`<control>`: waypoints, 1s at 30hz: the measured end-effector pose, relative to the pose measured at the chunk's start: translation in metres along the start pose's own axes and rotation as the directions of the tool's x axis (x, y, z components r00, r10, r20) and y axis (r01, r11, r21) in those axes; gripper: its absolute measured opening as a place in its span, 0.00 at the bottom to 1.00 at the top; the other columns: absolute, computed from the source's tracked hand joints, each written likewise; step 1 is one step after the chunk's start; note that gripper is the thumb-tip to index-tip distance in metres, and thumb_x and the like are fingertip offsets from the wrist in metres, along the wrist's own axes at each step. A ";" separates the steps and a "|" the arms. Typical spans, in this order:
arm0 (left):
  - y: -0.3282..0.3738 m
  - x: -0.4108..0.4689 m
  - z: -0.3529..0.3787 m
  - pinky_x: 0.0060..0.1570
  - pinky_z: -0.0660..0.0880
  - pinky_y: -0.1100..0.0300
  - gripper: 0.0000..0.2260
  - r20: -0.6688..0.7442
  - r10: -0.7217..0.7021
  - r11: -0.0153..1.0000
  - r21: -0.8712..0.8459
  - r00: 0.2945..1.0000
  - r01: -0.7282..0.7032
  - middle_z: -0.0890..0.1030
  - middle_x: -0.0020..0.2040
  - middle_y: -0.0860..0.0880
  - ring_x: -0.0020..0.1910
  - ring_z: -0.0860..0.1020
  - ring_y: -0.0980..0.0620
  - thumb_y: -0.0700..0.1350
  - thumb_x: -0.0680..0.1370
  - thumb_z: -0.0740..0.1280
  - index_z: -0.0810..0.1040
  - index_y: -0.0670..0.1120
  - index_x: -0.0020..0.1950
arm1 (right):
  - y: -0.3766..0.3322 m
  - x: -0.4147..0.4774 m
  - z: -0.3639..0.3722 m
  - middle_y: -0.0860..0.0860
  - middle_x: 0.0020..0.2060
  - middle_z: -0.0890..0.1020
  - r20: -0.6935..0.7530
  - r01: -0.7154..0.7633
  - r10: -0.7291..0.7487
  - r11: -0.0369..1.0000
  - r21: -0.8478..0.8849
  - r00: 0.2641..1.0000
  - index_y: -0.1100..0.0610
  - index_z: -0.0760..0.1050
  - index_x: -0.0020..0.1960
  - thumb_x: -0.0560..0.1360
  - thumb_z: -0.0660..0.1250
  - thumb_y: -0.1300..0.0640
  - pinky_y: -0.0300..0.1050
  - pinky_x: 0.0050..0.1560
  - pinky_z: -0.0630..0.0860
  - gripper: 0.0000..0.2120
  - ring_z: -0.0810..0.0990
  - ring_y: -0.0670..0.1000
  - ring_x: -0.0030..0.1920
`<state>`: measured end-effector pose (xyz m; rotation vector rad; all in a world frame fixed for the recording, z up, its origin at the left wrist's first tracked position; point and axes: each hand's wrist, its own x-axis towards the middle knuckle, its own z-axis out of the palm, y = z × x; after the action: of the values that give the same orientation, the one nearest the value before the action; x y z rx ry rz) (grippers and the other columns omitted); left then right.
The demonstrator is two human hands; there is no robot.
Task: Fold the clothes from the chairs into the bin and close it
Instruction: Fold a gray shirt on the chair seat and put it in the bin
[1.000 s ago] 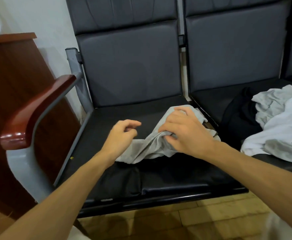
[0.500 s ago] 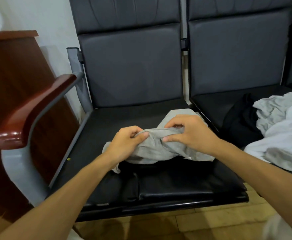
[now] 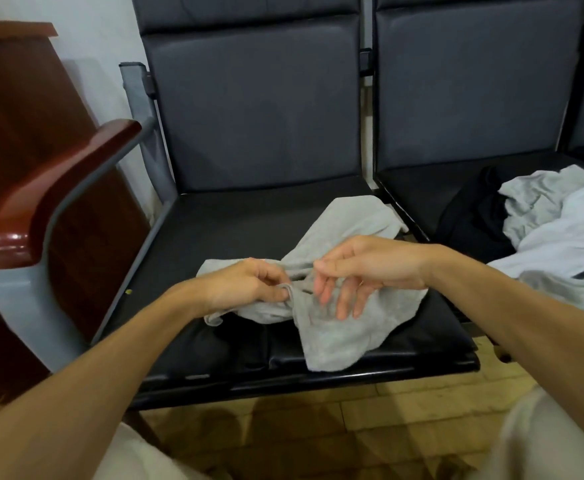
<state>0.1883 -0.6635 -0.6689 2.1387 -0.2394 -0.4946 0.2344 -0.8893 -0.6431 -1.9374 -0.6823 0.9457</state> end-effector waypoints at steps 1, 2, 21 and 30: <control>-0.001 -0.002 -0.002 0.47 0.72 0.68 0.05 0.080 -0.038 0.999 -0.012 0.996 0.039 0.81 0.41 0.51 0.42 0.78 0.61 0.39 0.78 0.67 0.82 0.42 0.45 | 0.004 0.003 0.000 0.56 0.45 0.84 -0.095 -0.023 0.013 0.994 -0.103 0.995 0.62 0.79 0.49 0.80 0.62 0.50 0.43 0.40 0.80 0.16 0.84 0.53 0.40; 0.001 -0.005 -0.003 0.49 0.72 0.67 0.04 0.161 -0.066 0.998 -0.013 0.985 0.069 0.82 0.43 0.50 0.44 0.78 0.60 0.41 0.78 0.68 0.82 0.42 0.46 | 0.009 0.005 -0.002 0.55 0.42 0.84 -0.189 -0.051 0.009 0.974 -0.221 0.982 0.61 0.79 0.46 0.80 0.63 0.52 0.41 0.38 0.80 0.13 0.84 0.52 0.38; -0.015 0.024 0.041 0.72 0.58 0.44 0.22 -0.004 -0.255 0.744 0.638 0.967 0.199 0.65 0.73 0.49 0.72 0.61 0.46 0.62 0.81 0.51 0.67 0.54 0.71 | 0.050 -0.009 -0.038 0.54 0.61 0.70 -0.512 -0.513 0.151 0.490 -0.704 0.846 0.56 0.68 0.64 0.71 0.74 0.52 0.49 0.59 0.74 0.26 0.72 0.55 0.60; -0.028 0.039 0.025 0.71 0.60 0.50 0.22 -0.380 -0.114 0.608 0.704 0.918 0.367 0.64 0.71 0.46 0.71 0.63 0.46 0.53 0.80 0.60 0.65 0.48 0.72 | 0.053 -0.007 -0.038 0.50 0.46 0.81 -0.457 -0.415 0.092 0.604 -0.681 0.885 0.50 0.75 0.41 0.74 0.70 0.54 0.44 0.50 0.77 0.04 0.79 0.50 0.48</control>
<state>0.2120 -0.6791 -0.7149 3.0930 0.0472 -0.2096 0.2664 -0.9376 -0.6735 -2.9627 -0.6236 0.3953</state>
